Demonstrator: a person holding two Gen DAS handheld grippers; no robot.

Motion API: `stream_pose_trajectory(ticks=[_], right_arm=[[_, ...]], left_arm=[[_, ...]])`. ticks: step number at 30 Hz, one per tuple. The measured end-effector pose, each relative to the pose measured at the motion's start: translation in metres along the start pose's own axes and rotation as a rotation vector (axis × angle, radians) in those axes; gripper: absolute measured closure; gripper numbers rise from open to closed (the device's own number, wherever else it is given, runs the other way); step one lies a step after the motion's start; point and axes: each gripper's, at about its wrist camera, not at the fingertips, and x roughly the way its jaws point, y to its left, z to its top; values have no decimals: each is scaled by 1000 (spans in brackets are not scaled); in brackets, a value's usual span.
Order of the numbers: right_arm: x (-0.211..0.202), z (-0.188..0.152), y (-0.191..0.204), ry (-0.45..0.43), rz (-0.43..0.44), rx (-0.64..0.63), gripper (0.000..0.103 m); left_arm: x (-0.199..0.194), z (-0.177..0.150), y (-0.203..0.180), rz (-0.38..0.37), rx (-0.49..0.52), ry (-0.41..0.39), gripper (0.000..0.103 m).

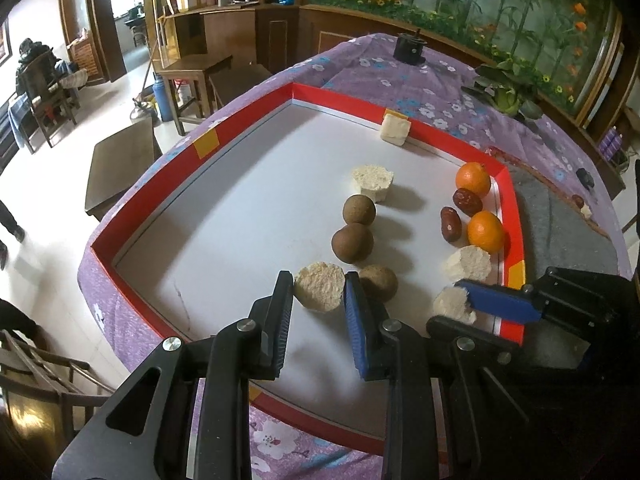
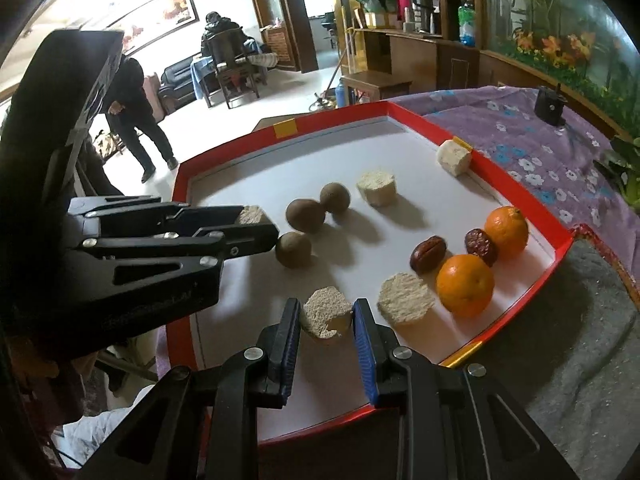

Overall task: Organize fruits
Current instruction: 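Move both grippers back toward the last date and block on the felt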

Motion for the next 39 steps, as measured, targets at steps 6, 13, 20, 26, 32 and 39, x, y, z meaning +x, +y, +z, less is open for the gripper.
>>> stream_pose_trajectory(ticks=[6, 13, 20, 26, 32, 39], right_arm=[[5, 3, -1, 5, -30, 1, 78], [-1, 3, -3, -15, 24, 36, 67], [-36, -3, -15, -93, 51, 93, 66], [-72, -17, -40, -158, 6, 153, 63], [-105, -38, -74, -188, -89, 207, 63], [-142, -71, -122, -217, -183, 300, 60]], left_arm=[[1, 0, -3, 38, 1, -11, 78], [1, 0, 0, 99, -16, -16, 63], [-22, 8, -1, 132, -34, -88, 43], [-36, 18, -21, 96, -38, -131, 42], [-39, 28, -66, 23, 2, -146, 42], [-32, 36, -125, -45, 79, -141, 42]])
